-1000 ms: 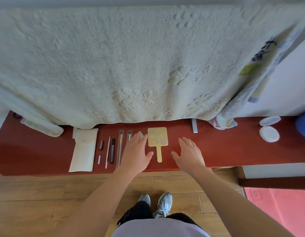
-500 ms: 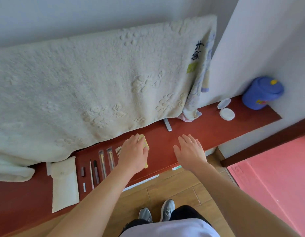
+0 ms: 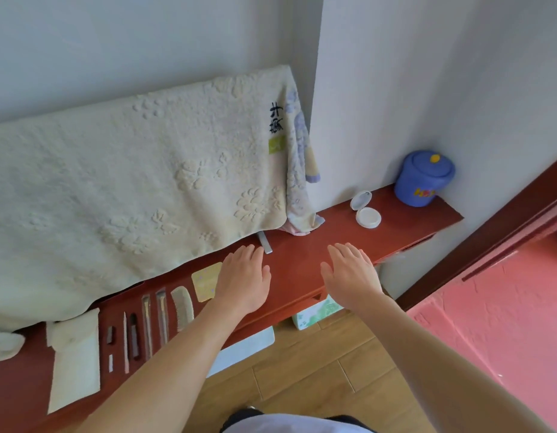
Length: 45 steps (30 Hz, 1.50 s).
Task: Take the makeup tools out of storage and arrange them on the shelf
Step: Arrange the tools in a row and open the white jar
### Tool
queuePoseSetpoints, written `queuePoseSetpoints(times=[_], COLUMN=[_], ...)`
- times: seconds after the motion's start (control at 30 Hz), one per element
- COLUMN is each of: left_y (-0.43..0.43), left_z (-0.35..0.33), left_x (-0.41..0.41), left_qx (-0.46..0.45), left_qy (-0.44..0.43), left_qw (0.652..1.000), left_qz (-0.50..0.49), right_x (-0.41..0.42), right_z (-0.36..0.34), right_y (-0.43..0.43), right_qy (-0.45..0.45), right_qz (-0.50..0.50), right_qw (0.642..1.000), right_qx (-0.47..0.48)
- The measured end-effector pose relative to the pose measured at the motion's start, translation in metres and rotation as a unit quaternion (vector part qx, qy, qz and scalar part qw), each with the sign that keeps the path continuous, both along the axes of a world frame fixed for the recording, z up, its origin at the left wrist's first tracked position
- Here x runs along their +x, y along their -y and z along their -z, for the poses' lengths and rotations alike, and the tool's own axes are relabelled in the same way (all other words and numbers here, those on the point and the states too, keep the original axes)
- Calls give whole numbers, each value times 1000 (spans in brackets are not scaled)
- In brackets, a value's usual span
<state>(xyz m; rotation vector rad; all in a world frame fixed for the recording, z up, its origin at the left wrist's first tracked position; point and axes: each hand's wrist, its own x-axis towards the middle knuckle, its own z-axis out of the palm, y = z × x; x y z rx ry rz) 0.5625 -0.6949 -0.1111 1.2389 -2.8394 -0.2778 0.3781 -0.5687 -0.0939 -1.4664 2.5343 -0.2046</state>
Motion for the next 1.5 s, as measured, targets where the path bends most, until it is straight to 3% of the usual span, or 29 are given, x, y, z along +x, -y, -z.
queuePoseSetpoints(times=[0.43,0.9,1.2,1.5], left_y=[-64,-17,-12,-20], left_z=[-6,27,52,92], left_x=[-112,-215,-261,-301], left_qx=[12,44,137,165], left_qy=[-19,-13,39,77], left_qw=[1000,999,990,981], left_qz=[-22,14,-1,-73], right_x=[-130,-220,-274,-330], right_z=[-8,18,47,87], right_y=[-63,-28,4,51], right_qy=[-29,-31,61,113], right_qz=[-27,15,9,-47], right_qw=[999,999,997,988], right_qx=[-8,-10,44,90])
